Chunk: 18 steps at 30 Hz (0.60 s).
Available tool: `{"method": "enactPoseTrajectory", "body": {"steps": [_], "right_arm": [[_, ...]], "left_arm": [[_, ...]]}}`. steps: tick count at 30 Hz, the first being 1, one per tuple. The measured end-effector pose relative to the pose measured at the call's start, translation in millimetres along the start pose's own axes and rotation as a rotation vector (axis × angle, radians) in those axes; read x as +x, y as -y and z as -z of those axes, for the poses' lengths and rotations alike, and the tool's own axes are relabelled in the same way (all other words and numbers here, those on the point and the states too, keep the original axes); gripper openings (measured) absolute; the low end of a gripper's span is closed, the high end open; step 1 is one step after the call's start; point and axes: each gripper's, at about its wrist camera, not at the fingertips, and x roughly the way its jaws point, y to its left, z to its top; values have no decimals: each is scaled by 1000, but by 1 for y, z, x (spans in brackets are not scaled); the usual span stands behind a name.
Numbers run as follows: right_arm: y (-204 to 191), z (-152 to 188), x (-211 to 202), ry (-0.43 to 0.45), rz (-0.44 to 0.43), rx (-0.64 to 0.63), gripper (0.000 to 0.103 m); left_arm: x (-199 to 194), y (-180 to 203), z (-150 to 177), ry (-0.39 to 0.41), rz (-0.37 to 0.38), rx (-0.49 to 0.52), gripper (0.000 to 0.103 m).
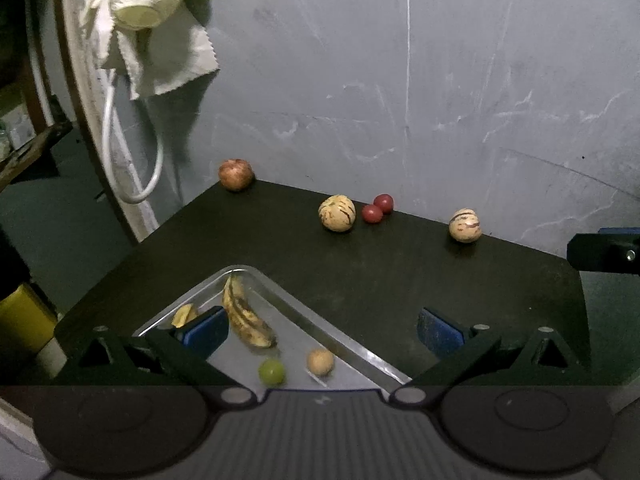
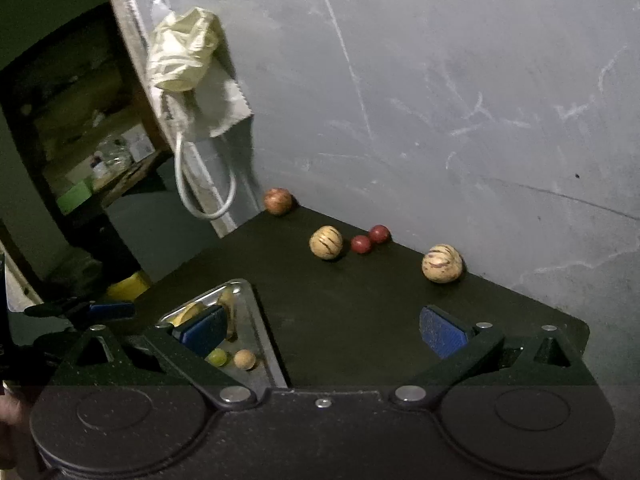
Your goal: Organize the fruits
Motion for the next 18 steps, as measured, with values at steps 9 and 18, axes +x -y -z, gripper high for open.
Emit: {"method": "enactPoseTrajectory", "body": {"steps": [9,18], "right_arm": [[3,-10,39,-18,127,66,102],[2,-29,84,-21,228,88,102]], "left_arm": [[64,-27,-24,-21,73,58,102],[137,-48,-52,-19,152,109,102]]}}
